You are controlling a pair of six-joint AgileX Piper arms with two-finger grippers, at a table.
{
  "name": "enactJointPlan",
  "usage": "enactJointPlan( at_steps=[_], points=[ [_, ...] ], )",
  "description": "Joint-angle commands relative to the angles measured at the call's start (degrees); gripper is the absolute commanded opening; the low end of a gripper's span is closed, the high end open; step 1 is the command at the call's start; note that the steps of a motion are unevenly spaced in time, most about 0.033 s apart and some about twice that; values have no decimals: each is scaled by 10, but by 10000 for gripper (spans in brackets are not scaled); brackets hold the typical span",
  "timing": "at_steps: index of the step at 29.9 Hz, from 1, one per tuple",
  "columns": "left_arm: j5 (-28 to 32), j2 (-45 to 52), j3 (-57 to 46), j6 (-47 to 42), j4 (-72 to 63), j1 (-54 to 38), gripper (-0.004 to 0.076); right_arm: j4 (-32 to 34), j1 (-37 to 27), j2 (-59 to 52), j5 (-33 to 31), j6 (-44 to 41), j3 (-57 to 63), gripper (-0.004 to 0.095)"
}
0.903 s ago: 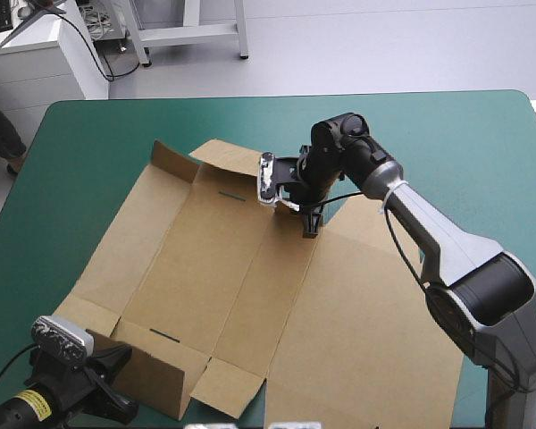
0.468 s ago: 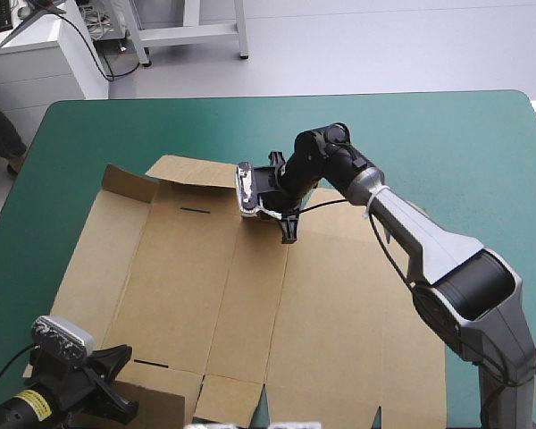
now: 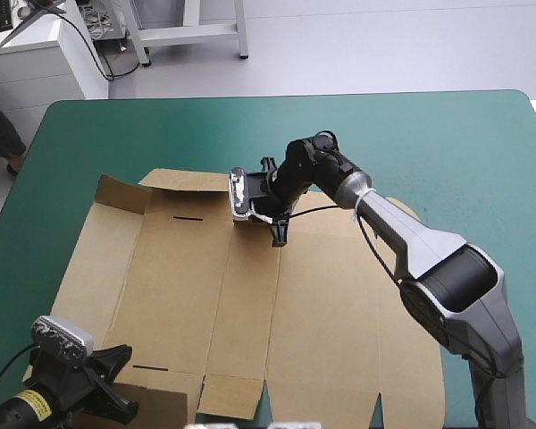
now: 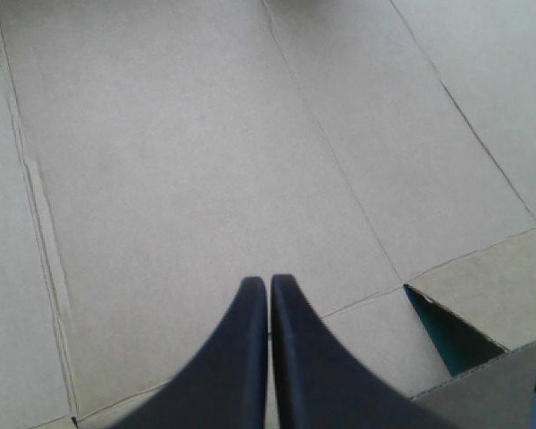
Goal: Fold the box
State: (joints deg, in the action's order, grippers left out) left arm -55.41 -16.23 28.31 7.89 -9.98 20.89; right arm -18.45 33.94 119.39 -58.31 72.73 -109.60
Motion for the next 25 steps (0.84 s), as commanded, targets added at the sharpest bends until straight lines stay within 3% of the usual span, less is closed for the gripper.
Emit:
enactJointPlan(
  at_steps=[1, 3, 9, 11, 13, 17, 25],
  points=[
    [34, -5, 14, 2, -10, 1, -8, -21, 4, -35, 41, -12, -14, -7],
    [34, -5, 14, 2, -10, 1, -8, -17, 7, -35, 52, -31, -14, 29],
    [34, -5, 14, 2, -10, 1, -8, 56, 19, -35, 52, -66, -14, 333],
    [34, -5, 14, 2, -10, 1, -8, 80, 19, -40, 39, -83, -14, 381],
    [34, -5, 14, 2, -10, 1, -8, 127, 19, -53, 17, -115, -14, 369],
    [34, -5, 14, 2, -10, 1, -8, 215, -3, -94, 3, -260, -14, 310],
    [34, -5, 14, 0, -10, 1, -8, 199, -116, -200, -103, -366, -11, 107]
  ],
)
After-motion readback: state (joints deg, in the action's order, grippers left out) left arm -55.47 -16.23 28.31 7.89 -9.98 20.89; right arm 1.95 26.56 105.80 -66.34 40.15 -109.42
